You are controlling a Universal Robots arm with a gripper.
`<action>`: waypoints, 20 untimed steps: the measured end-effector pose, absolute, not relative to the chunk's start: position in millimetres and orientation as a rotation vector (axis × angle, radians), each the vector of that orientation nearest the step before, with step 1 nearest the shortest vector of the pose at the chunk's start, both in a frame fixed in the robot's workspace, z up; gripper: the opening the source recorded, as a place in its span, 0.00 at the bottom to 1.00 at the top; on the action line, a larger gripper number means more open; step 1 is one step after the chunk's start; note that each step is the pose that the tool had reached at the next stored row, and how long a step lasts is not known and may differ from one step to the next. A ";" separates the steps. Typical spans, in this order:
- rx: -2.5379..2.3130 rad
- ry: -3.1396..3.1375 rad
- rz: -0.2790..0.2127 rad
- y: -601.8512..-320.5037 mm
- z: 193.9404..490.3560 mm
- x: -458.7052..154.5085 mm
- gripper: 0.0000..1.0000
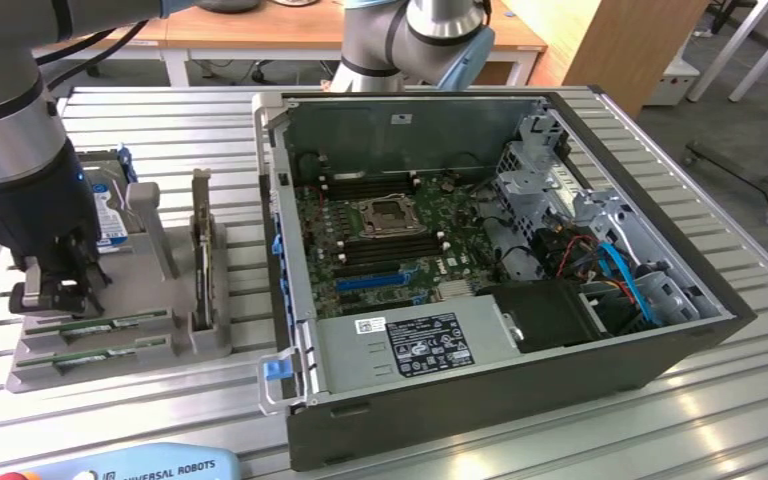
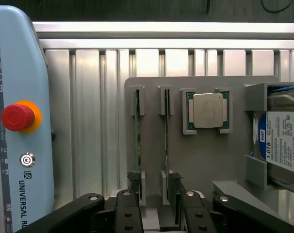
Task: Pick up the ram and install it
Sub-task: 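Pick up the ram and move it above insertion slot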
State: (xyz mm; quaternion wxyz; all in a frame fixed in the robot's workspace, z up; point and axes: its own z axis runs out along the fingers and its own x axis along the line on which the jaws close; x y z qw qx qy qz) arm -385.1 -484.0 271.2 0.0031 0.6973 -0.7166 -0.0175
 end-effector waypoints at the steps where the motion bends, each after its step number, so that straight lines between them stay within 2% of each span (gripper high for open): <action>1: 2.193 -2.240 -0.054 -484.0 270.2 -385.1 0.37; 20: 2.213 -2.218 -0.053 -484.0 262.3 -385.1 0.37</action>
